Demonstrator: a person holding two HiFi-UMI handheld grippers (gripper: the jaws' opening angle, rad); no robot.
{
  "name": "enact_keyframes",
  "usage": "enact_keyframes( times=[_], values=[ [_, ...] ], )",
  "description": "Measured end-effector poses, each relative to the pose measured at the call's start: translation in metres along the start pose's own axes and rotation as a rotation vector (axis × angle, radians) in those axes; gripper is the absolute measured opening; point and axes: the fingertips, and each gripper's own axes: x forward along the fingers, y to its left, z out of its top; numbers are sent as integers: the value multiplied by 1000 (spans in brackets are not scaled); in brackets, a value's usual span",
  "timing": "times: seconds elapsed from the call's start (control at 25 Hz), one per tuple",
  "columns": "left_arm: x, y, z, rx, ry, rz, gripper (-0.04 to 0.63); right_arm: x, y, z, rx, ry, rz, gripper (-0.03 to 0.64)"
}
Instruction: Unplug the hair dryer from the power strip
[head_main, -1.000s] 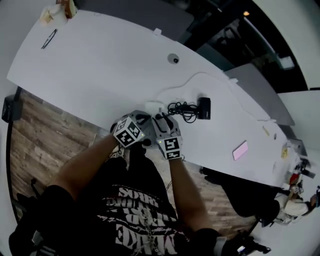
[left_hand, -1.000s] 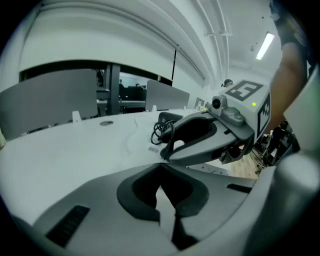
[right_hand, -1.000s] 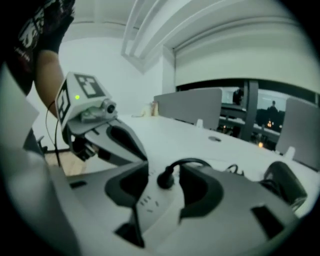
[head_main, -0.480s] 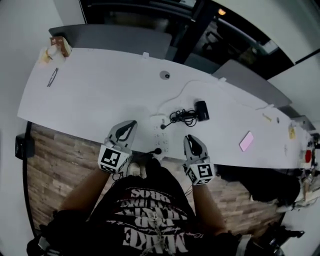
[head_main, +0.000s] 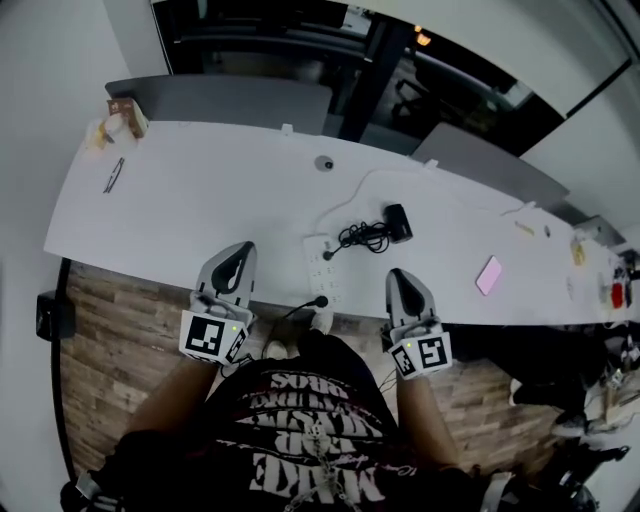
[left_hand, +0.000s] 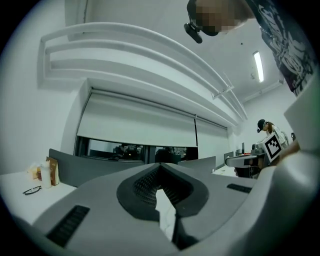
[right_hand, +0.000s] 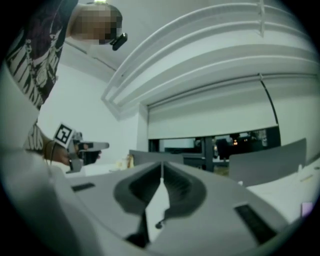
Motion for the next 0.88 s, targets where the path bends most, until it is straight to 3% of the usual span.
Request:
enact_keyframes(
  times=[0.44,0.88],
  values=[
    [-11,-22,2,-10,-13,-13,21,-17,12,6,-11,18,37,41],
    [11,-62,-5,-2,35,38,21,-37,-22,14,28,38,117,41]
  ],
)
